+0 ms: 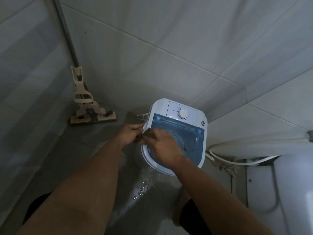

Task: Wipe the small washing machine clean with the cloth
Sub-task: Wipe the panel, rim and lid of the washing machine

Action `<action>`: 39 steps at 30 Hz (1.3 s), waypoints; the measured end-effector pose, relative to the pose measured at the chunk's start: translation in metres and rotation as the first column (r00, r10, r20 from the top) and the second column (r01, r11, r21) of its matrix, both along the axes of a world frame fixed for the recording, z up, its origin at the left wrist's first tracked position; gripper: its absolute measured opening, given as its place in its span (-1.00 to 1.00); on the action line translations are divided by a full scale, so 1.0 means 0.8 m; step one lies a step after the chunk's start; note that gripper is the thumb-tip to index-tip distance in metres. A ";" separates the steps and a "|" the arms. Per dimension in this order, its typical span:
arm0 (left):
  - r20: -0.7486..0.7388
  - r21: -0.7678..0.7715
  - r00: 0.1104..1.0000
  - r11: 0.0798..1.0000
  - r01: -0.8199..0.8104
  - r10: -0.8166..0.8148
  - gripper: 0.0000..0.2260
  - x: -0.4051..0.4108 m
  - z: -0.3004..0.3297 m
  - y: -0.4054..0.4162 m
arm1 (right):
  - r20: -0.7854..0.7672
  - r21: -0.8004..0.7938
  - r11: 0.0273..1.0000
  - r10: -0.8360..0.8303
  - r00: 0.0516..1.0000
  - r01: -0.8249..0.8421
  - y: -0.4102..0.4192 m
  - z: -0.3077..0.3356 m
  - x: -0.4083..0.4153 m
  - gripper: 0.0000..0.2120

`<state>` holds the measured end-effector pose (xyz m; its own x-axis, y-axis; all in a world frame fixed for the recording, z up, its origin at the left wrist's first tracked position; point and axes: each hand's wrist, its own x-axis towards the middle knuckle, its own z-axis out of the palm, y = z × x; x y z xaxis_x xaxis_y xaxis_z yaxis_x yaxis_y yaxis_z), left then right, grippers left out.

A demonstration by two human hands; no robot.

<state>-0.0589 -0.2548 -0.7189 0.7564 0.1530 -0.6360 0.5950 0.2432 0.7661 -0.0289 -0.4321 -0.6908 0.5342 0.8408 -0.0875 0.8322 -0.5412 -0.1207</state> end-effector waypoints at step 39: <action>-0.032 0.019 0.999 1.000 0.013 -0.012 -0.70 0.003 0.001 -0.002 | -0.044 0.332 0.835 -0.451 0.891 0.439 -0.047 0.035 0.052 -0.67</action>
<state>-0.0564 -0.2565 -0.7183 0.7375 0.1565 -0.6569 0.6221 0.2209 0.7511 0.0125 -0.4697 -0.6630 0.8553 0.4885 0.1728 0.5176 -0.7895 -0.3300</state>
